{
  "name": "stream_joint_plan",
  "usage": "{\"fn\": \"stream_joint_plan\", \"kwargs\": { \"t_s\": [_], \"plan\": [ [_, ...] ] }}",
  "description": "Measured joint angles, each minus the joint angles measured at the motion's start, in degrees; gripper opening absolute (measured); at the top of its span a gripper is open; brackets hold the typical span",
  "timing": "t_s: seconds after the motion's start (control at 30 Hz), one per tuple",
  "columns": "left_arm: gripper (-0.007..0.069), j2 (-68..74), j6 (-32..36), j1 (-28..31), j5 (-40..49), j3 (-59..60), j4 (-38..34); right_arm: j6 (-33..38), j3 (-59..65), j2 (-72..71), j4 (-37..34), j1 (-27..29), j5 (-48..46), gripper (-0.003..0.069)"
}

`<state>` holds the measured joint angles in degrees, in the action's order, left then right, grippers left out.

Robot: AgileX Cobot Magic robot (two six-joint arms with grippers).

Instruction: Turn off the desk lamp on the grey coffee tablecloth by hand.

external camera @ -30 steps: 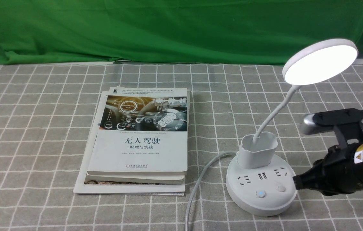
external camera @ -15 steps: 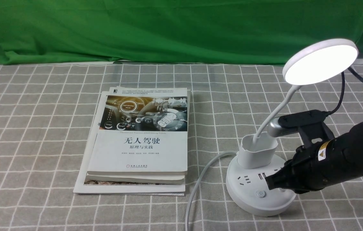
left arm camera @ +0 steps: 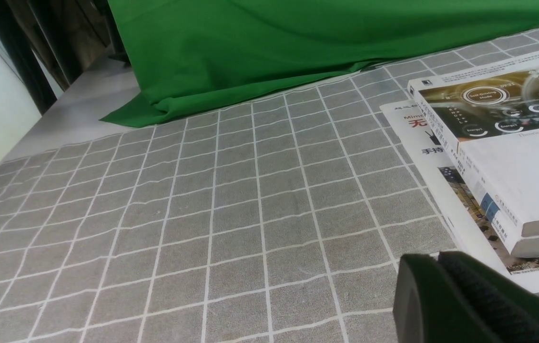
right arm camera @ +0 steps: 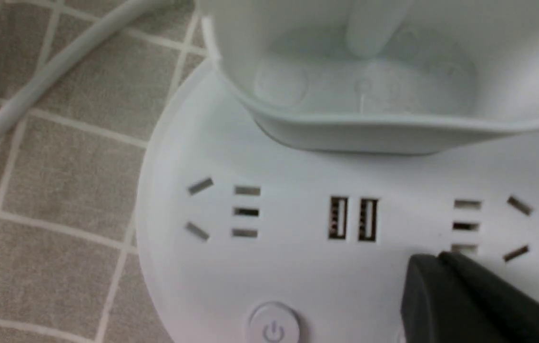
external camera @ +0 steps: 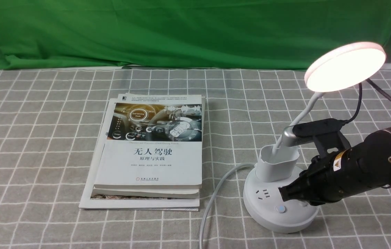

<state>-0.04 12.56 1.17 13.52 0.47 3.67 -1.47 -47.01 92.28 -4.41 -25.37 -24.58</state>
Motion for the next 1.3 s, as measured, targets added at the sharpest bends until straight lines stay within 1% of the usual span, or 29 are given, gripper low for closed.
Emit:
{"fn": "stream_joint_plan", "kwargs": {
  "t_s": [0.4, 0.7, 1.03, 1.17, 1.3],
  "plan": [
    [0.0020, 0.0, 0.0, 0.0, 0.0, 0.0, 0.0, -0.4, 0.5, -2.5, 0.0, 0.0, -0.9, 0.0033],
    [0.0020, 0.0, 0.0, 0.0, 0.0, 0.0, 0.0, -0.4, -0.1, 0.7, -0.3, 0.0, -0.3, 0.0034],
    [0.0020, 0.0, 0.0, 0.0, 0.0, 0.0, 0.0, -2.1, 0.6, -5.2, -0.4, 0.2, -0.1, 0.0034],
    [0.0020, 0.0, 0.0, 0.0, 0.0, 0.0, 0.0, -2.3, 0.6, -9.5, -0.4, 1.7, -1.0, 0.0034],
    [0.0020, 0.0, 0.0, 0.0, 0.0, 0.0, 0.0, -1.9, 0.6, -13.2, -0.4, 5.1, -6.9, 0.0034]
  ]
}}
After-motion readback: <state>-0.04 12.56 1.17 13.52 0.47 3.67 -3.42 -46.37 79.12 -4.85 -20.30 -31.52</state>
